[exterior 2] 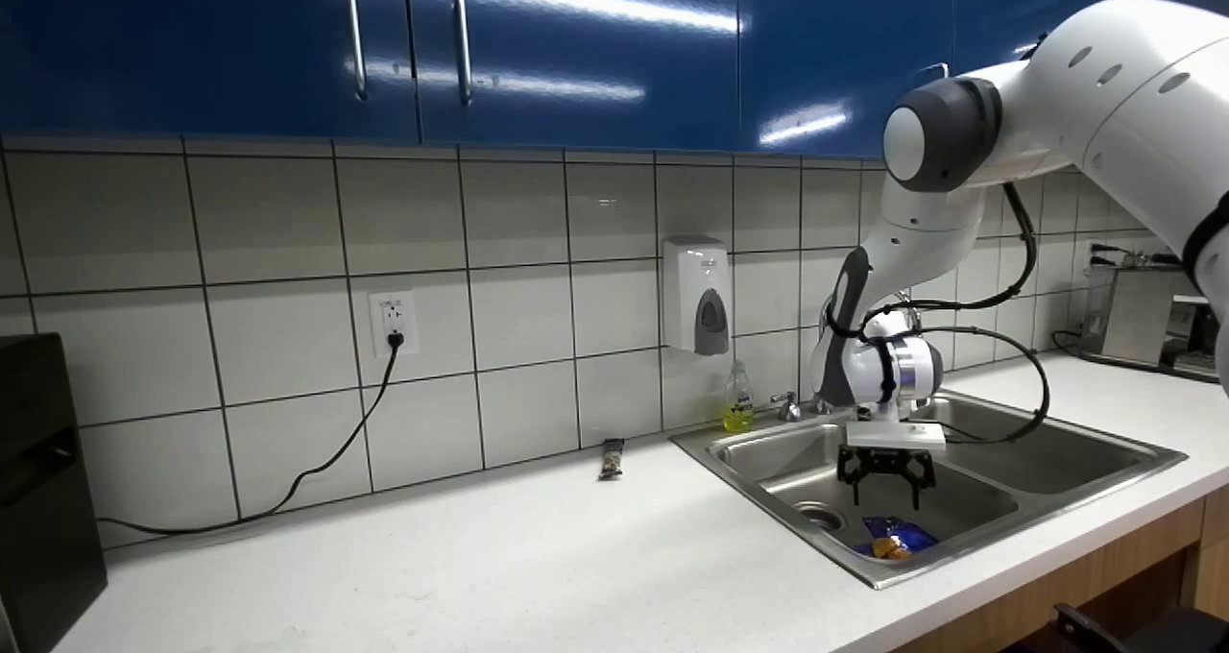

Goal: Put the blue Doritos pack in the left sink

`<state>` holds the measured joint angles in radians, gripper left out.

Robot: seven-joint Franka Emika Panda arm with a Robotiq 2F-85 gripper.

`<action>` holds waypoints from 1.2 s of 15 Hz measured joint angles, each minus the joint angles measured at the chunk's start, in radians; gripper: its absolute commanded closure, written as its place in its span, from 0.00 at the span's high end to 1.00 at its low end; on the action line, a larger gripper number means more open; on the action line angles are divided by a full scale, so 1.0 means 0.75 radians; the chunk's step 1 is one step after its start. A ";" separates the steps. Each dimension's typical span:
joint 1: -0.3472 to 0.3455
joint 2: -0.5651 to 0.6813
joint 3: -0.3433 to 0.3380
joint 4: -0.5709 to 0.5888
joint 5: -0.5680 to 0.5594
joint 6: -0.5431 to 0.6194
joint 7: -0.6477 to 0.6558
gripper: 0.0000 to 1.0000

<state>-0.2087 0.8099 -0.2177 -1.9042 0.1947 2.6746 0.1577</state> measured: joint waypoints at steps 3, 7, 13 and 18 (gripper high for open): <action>0.022 -0.055 0.002 -0.028 -0.019 -0.004 -0.007 1.00; 0.047 -0.149 0.019 -0.102 -0.096 -0.040 -0.077 1.00; 0.050 -0.330 0.069 -0.254 -0.192 -0.110 -0.264 1.00; 0.054 -0.443 0.110 -0.374 -0.238 -0.133 -0.379 1.00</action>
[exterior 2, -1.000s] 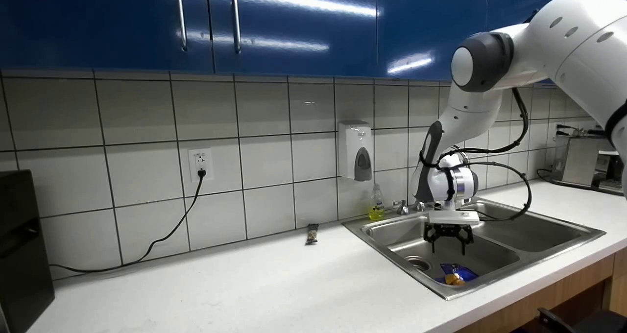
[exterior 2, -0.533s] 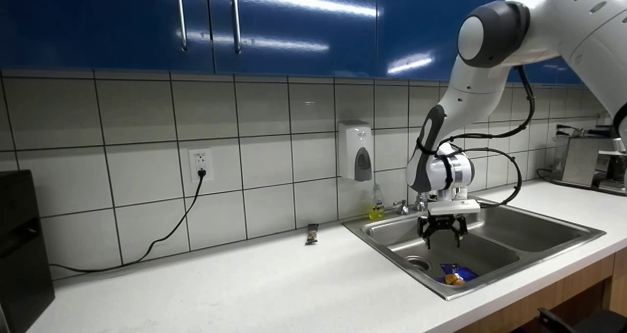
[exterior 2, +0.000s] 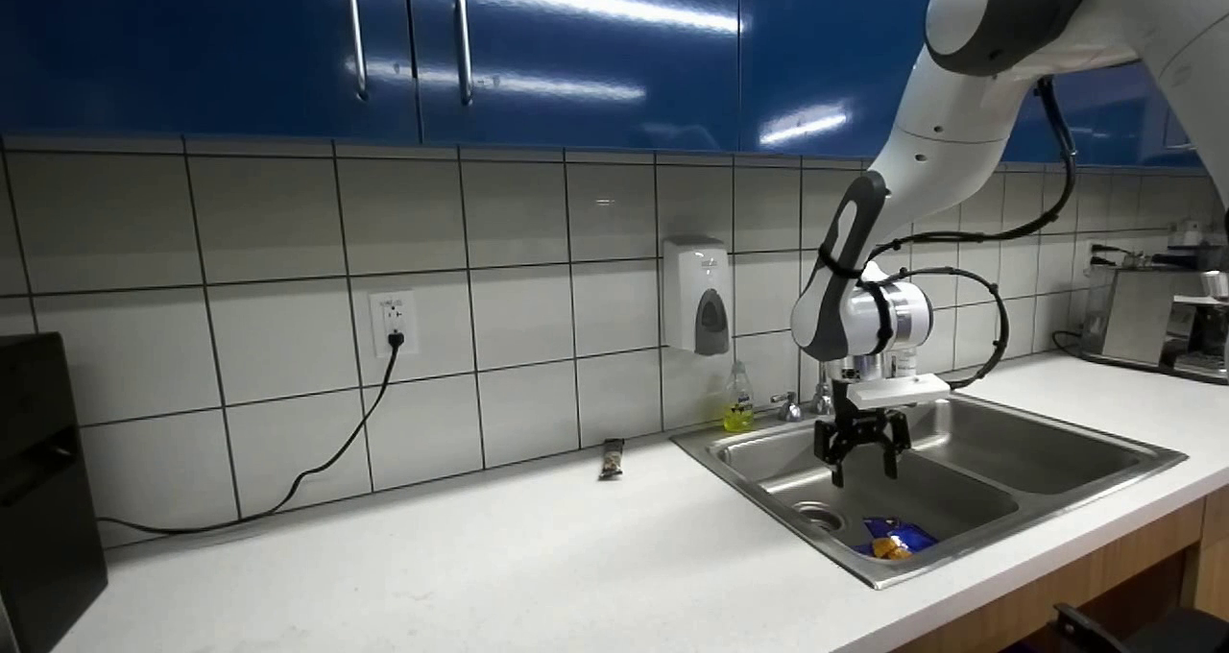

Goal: Put the blue Doritos pack in the left sink

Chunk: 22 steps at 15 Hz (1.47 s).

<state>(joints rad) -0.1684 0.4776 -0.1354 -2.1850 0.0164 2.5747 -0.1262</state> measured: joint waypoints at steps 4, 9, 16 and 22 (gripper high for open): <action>0.036 -0.058 0.011 -0.094 -0.070 -0.001 -0.021 1.00; 0.089 -0.122 0.012 -0.196 -0.150 -0.001 -0.021 1.00; 0.115 -0.229 0.012 -0.314 -0.243 0.000 -0.021 1.00; 0.125 -0.312 0.012 -0.399 -0.296 0.000 -0.021 1.00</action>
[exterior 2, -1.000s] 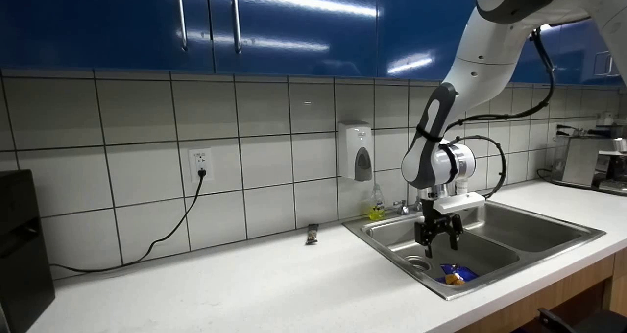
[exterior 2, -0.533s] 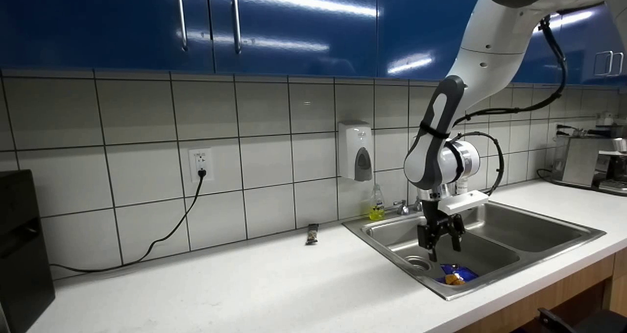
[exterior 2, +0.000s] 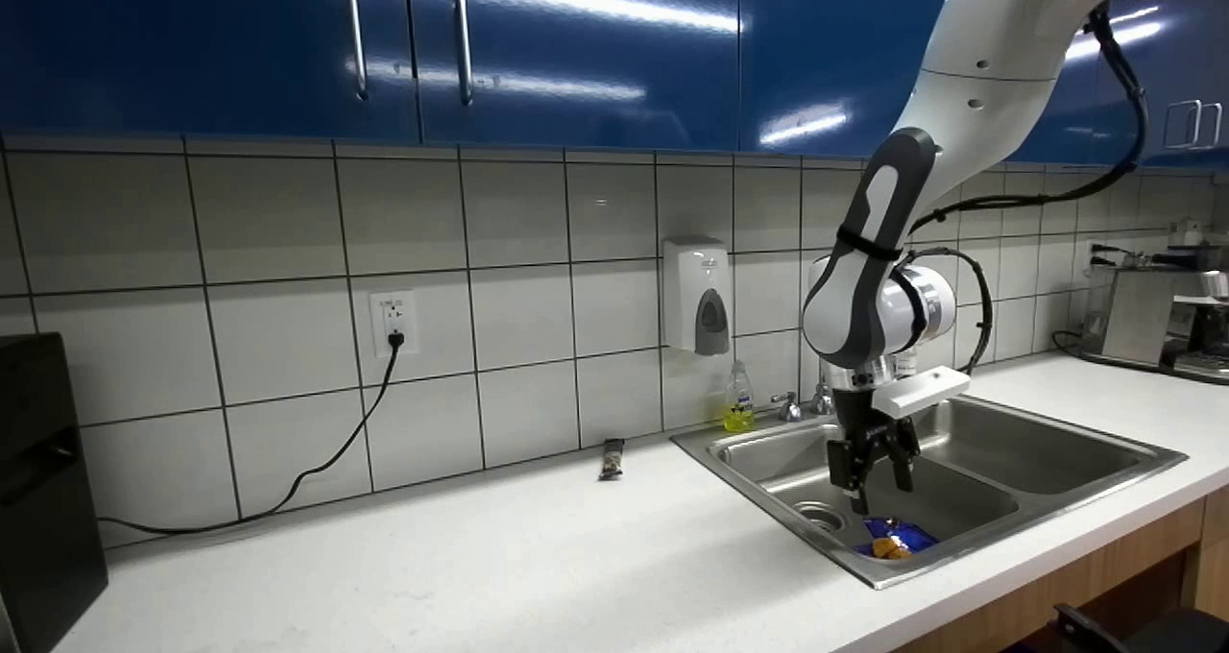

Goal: Put the blue Doritos pack in the left sink

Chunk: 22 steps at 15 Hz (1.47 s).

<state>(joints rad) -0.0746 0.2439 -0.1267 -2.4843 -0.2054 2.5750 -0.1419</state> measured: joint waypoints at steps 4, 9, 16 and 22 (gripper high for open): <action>0.001 -0.014 0.000 -0.012 -0.003 0.000 0.000 1.00; 0.001 -0.014 0.000 -0.013 -0.003 0.000 0.000 1.00; 0.001 -0.011 0.007 -0.024 -0.002 0.016 0.000 1.00; 0.002 -0.025 0.062 -0.132 0.031 0.164 -0.025 1.00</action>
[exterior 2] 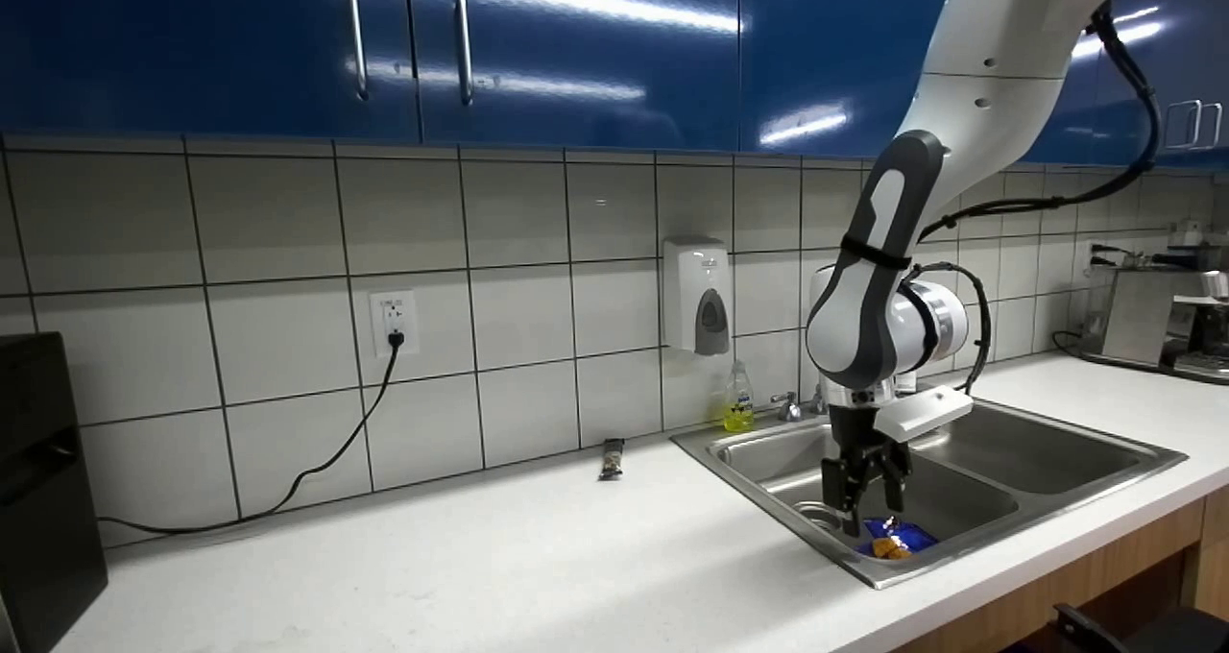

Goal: Put the blue Doritos pack in the left sink

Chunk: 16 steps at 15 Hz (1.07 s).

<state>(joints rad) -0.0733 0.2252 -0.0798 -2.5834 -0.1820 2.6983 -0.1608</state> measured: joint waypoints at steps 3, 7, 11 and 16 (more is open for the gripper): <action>-0.002 -0.022 0.026 -0.058 0.066 0.076 -0.052 1.00; -0.003 -0.066 0.060 -0.119 0.150 0.121 -0.128 1.00; -0.003 -0.112 0.076 -0.162 0.167 0.123 -0.166 1.00; -0.003 -0.142 0.077 -0.185 0.154 0.123 -0.175 1.00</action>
<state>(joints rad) -0.0753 0.1185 -0.0220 -2.7220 -0.0665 2.7908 -0.2924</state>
